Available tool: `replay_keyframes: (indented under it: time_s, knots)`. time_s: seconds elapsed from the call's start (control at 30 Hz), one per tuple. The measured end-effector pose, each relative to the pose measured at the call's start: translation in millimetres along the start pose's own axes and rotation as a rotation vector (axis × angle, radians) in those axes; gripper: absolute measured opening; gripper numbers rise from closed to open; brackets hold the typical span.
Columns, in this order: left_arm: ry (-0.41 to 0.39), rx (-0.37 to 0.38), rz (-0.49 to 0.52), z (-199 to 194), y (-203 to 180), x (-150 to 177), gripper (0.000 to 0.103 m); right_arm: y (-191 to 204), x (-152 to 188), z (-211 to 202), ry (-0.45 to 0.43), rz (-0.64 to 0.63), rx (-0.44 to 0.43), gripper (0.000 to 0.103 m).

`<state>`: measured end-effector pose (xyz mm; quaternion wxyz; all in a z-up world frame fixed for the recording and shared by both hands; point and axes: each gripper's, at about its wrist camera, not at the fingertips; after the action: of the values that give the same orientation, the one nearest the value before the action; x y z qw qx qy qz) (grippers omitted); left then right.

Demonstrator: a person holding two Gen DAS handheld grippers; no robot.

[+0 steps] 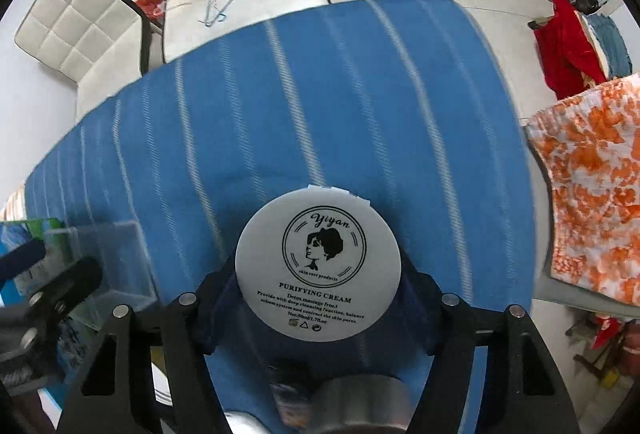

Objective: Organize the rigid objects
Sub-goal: 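Grasp the white cream jar with the right tool while the left tool grasps the clear plastic cube, then carry the cream jar with the right tool while the left tool carries the cube into the blue box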

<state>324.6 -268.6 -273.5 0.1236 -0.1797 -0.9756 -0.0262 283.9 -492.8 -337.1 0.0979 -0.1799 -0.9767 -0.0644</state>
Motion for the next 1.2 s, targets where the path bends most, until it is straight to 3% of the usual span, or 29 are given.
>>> replay_keyframes:
  time_s: [0.13,0.23,0.3,0.33,0.43,0.77,1.03,1.2]
  knots:
    - [0.067,0.023,0.032,19,-7,-7,0.103,-5,2,1,0.005,0.006,-0.005,0.071]
    - [0.049,0.046,0.022,22,-7,-7,0.103,-6,2,1,0.005,0.014,-0.006,0.072]
    - [0.048,0.054,0.030,24,-9,-7,0.094,-11,12,-2,0.012,0.022,-0.011,0.073]
    - [0.050,0.052,0.031,25,-10,-7,0.081,-11,10,0,0.016,0.027,-0.010,0.073]
    - [0.034,0.026,0.021,29,-9,-7,0.061,-12,9,2,0.018,0.033,0.000,0.073]
    - [-0.033,0.016,-0.003,19,-7,4,0.061,4,17,0,0.005,0.031,0.080,0.070]
    - [-0.147,0.001,0.000,-26,-13,37,0.061,0,51,-25,-0.051,0.015,0.076,0.070]
    - [-0.232,0.013,0.001,-60,-12,66,0.061,7,83,-63,-0.128,-0.016,0.075,0.070]
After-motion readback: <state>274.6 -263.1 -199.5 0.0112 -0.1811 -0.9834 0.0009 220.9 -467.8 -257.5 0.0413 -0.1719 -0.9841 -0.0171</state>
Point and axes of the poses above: each gripper's, at about its wrist camera, not at the fingertips, and z roughly the way its jaws point, y to its left, x to its underside, and after that the axes turned 13 degrees about y, right-handed
